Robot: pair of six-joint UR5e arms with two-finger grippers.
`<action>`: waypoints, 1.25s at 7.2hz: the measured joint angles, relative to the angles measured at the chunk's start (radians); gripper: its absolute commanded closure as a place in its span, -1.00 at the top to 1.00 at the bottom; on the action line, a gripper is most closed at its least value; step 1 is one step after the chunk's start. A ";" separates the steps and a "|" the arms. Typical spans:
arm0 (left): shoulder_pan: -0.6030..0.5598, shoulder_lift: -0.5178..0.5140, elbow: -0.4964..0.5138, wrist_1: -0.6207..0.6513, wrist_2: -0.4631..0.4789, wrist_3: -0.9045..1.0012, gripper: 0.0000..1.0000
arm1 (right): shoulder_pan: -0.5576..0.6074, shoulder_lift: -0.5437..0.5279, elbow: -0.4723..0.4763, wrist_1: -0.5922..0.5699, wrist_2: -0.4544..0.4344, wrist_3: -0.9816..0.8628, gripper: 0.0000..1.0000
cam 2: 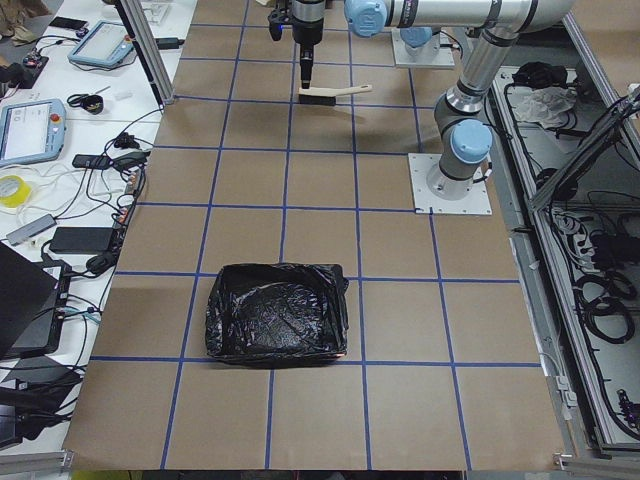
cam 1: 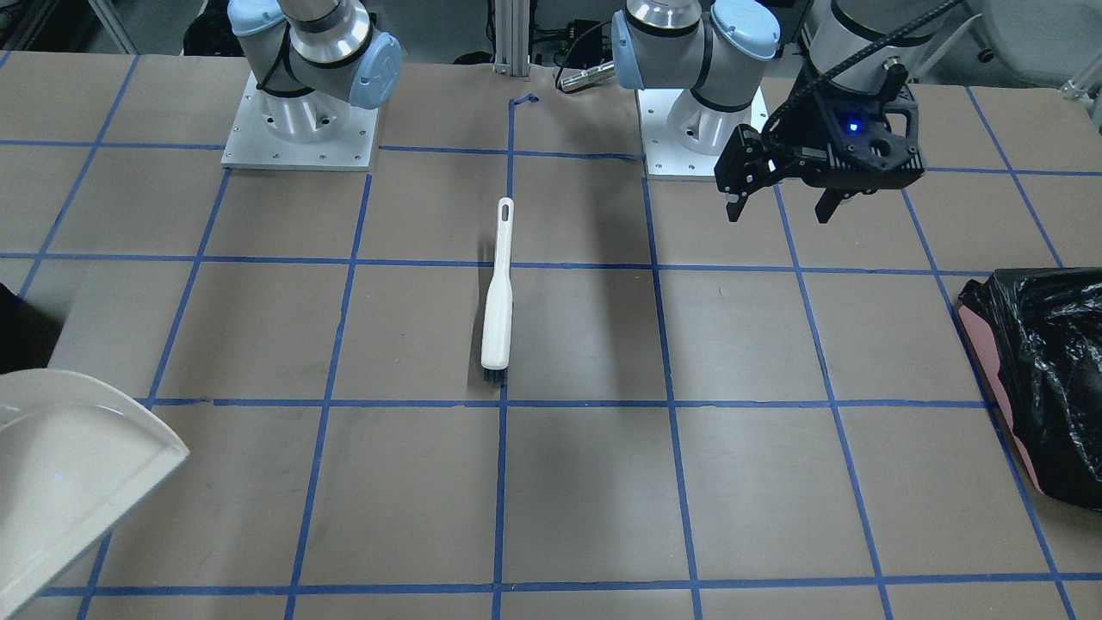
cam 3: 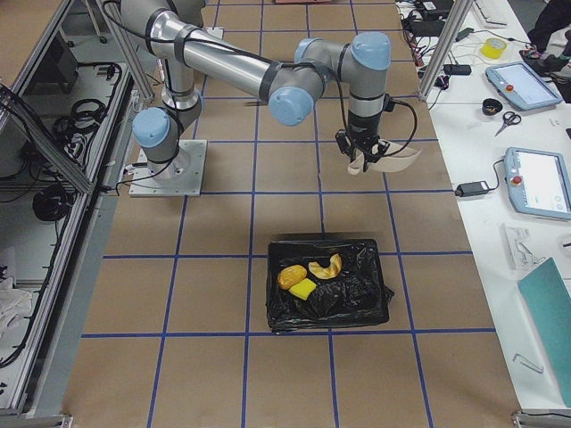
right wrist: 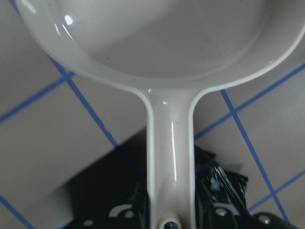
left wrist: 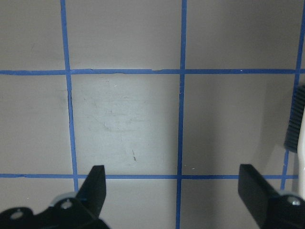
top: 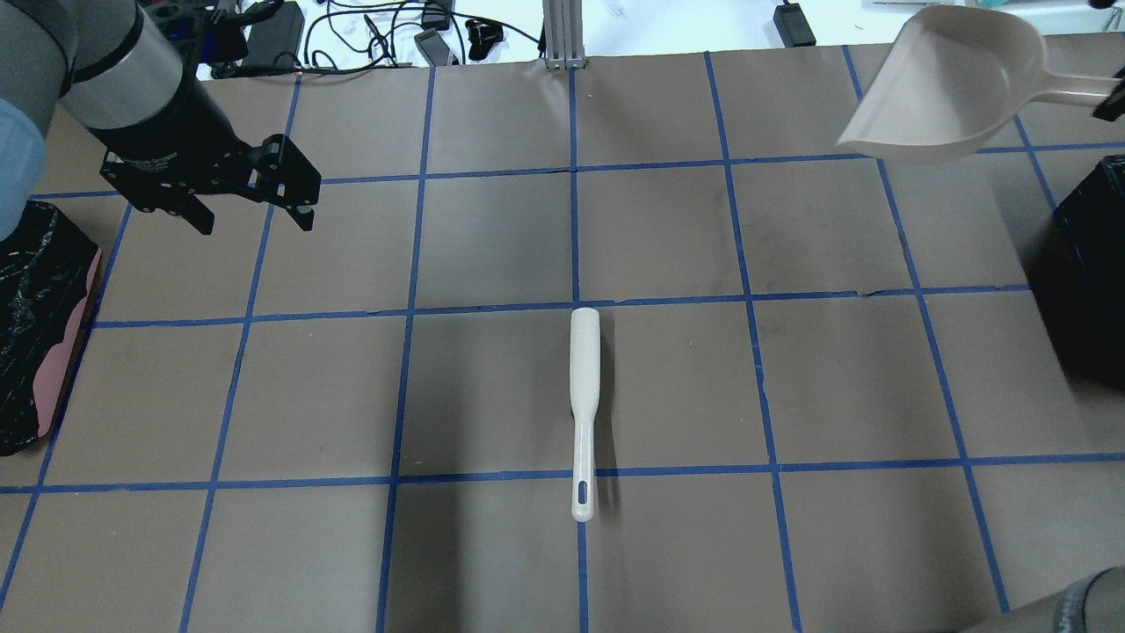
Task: Sweep and dump trash in nearest bin
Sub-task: 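Carry the empty dustpan back and set it on the table with the right gripper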
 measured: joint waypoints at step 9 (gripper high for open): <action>-0.053 -0.008 -0.012 0.000 -0.004 -0.016 1.00 | 0.578 0.121 0.063 -0.129 0.105 1.342 -1.00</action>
